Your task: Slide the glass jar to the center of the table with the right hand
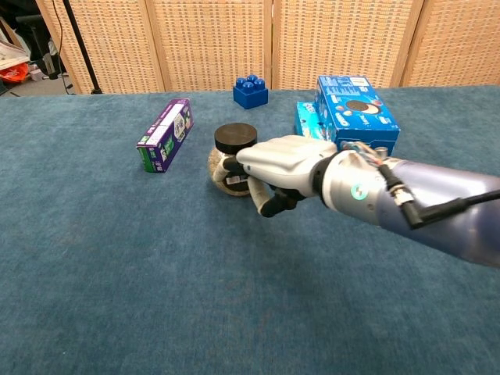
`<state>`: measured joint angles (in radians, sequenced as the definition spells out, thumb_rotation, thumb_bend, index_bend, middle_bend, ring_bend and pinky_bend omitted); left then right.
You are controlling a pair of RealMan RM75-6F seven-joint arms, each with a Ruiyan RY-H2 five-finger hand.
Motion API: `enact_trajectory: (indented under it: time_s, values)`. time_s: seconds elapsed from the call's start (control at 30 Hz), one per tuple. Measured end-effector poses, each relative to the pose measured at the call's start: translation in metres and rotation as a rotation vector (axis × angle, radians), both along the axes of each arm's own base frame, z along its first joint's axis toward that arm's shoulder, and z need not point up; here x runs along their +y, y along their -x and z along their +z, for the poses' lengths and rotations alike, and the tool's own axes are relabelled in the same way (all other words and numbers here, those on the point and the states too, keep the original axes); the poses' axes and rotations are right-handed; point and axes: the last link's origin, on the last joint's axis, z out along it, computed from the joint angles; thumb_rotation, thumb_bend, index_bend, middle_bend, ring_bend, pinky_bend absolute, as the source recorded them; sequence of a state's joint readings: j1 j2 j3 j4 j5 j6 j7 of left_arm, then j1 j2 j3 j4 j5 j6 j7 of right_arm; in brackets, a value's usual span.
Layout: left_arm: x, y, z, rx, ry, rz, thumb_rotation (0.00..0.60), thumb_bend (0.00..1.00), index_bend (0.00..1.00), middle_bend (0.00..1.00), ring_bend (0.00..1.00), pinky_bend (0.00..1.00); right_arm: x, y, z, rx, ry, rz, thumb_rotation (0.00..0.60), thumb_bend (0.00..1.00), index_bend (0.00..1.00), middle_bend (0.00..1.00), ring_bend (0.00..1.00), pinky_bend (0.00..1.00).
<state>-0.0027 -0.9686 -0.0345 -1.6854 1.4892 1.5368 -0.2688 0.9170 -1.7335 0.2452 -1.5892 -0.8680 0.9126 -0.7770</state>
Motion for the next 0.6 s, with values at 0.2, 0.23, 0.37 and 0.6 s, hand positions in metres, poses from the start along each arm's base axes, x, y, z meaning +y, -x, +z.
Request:
enact_trajectory:
  time_s: [0.2,0.23,0.37,0.6]
  values:
    - [0.004,0.002,0.001,-0.005,0.003,0.011,0.6,0.01,0.0,0.0,0.0,0.0,-0.008,-0.01,-0.003,-0.02,0.033,-0.014,0.6,1.0,0.14,0.03,0.0,0.15]
    - [0.005,0.003,0.001,-0.005,0.005,0.011,0.6,0.01,0.0,0.0,0.0,0.0,-0.009,-0.01,-0.002,-0.022,0.034,-0.017,0.6,1.0,0.14,0.03,0.0,0.15]
    - [0.007,0.002,-0.001,0.003,0.014,0.012,0.6,0.01,0.0,0.0,0.0,0.0,-0.009,-0.007,0.006,-0.029,0.025,-0.021,0.6,1.0,0.14,0.03,0.0,0.15]
    - [0.007,0.0,-0.003,0.009,0.014,0.005,0.6,0.01,0.0,0.0,0.0,0.0,0.001,-0.004,0.014,-0.045,-0.01,-0.019,0.6,1.0,0.14,0.03,0.0,0.13]
